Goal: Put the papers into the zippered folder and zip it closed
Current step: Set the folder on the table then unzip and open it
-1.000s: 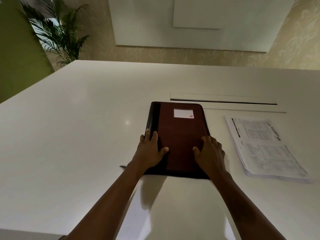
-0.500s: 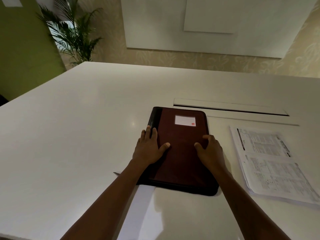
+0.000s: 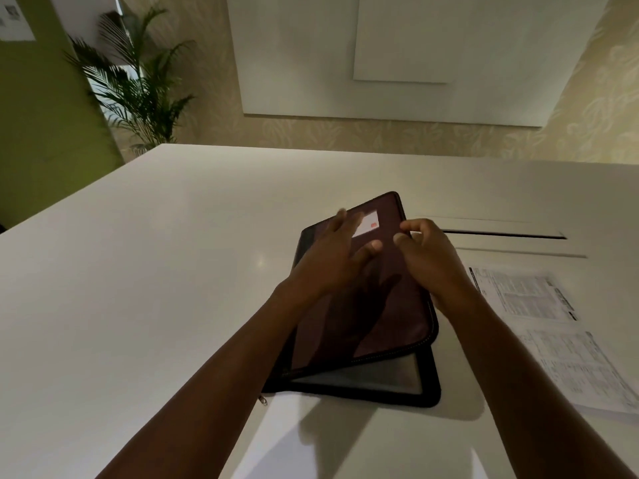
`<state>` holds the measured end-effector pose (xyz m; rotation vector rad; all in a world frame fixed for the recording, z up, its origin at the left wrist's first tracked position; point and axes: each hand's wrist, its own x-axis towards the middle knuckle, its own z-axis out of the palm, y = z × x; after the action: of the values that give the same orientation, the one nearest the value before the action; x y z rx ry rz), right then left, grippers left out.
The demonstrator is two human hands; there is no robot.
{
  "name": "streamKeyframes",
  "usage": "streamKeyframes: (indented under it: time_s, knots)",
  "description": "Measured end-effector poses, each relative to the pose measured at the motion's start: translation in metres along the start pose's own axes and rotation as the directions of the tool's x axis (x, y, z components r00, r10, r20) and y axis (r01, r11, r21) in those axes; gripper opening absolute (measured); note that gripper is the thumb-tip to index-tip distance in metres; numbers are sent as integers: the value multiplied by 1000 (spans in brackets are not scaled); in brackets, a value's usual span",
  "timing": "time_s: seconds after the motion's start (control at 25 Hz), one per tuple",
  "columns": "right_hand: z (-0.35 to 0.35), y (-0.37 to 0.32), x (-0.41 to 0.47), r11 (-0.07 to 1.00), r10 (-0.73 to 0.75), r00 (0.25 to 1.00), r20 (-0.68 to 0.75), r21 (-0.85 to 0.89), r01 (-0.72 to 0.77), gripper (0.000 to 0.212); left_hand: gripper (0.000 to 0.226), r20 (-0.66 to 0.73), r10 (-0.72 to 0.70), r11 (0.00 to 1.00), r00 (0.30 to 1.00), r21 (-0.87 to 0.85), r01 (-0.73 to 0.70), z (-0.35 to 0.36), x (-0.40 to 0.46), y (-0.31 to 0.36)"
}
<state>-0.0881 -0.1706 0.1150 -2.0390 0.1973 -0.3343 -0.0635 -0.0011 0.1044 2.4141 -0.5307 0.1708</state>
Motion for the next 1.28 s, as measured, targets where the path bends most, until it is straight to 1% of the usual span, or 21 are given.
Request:
streamKeyframes:
  time_s: [0.12,0.16,0.2,0.28,0.36,0.48,0.6,0.68,0.76,0.84,0.96,1.04,1.12,1.2,1.28]
  knots:
    - [-3,-33,9,985,-6,998,55,175,-4,29,55,3,197,980,980,-5,-197,-32,6,34]
    - [-3,-43,11,972,-13,997,82,234,-7,26,47,16,247,969,969,-8,-247,-41,7,41]
    - [-1,-53,13,962,-29,994,108,272,-1,25,42,39,265,964,963,-8,-265,-51,7,47]
    - [5,-70,13,950,-77,987,140,312,29,24,40,85,232,972,969,11,-234,-68,7,52]
    - [15,-83,14,943,-114,985,132,326,65,24,42,82,185,980,979,55,-190,-84,6,50]
    - [33,-93,13,946,-157,981,114,303,116,24,42,83,131,982,988,126,-141,-109,4,41]
    - [51,-86,9,953,-162,980,117,276,125,28,47,104,10,987,995,161,-27,-135,4,24]
    - [61,-68,4,977,-147,981,127,173,124,31,48,75,-59,983,995,178,45,-155,3,10]
    - [67,-41,0,991,-133,984,118,2,133,30,48,35,-118,972,992,211,108,-173,-1,-6]
    - [72,-12,-6,981,-108,989,97,-148,122,31,48,3,-183,956,983,232,177,-187,-6,-24]
    - [77,26,-14,957,-44,994,103,-280,71,38,49,-70,-276,907,959,313,283,-199,-14,-60]
    - [82,44,-19,917,-4,994,112,-397,49,43,55,-111,-341,858,934,370,357,-202,-19,-86]
    - [84,59,-25,853,-4,993,119,-518,66,47,57,-117,-387,814,915,422,398,-200,-25,-111]
    - [86,71,-33,804,7,994,112,-592,62,50,56,-104,-416,786,903,458,415,-197,-31,-135]
    - [87,84,-39,766,26,992,121,-640,58,50,60,-76,-463,766,883,466,442,-190,-39,-161]
